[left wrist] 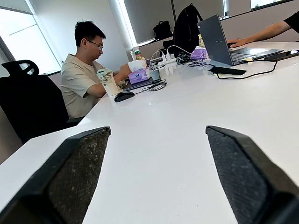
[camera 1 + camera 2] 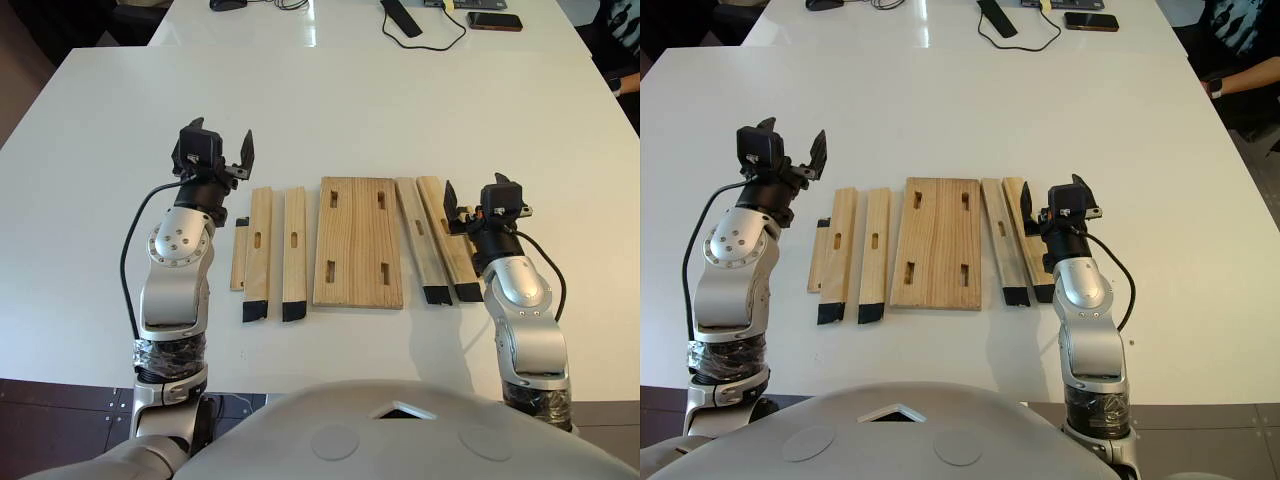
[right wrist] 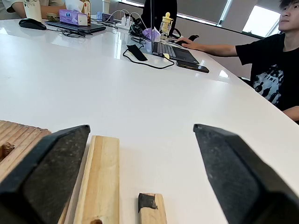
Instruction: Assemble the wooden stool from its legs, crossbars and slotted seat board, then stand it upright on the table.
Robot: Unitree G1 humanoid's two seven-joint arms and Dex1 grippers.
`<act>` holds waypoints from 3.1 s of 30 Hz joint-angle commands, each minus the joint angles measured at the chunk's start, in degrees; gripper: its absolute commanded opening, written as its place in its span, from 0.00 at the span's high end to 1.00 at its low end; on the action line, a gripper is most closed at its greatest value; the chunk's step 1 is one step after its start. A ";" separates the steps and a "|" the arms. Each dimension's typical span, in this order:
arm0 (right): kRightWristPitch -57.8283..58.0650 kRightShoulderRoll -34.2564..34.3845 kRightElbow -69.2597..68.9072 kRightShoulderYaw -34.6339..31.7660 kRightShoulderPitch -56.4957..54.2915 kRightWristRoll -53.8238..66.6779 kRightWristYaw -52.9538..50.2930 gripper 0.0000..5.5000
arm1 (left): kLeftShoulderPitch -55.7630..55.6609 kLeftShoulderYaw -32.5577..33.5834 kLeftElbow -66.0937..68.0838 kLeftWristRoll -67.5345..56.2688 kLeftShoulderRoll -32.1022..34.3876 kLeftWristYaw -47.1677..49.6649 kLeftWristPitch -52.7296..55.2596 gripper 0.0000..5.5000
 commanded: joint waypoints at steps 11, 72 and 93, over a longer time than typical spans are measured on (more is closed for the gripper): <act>0.81 -4.06 3.05 -6.77 -4.11 0.97 0.72 0.26 | 0.79 -0.48 0.55 1.09 -0.35 0.66 0.66 0.31; -3.72 8.10 -4.89 -0.89 13.19 -3.94 -10.20 0.26 | 15.79 0.87 -15.58 -15.49 29.11 -24.97 40.86 0.41; -4.52 8.32 -3.60 -0.37 13.51 -4.21 -10.29 0.26 | 10.28 2.36 -8.61 -15.66 28.09 -21.97 36.17 0.41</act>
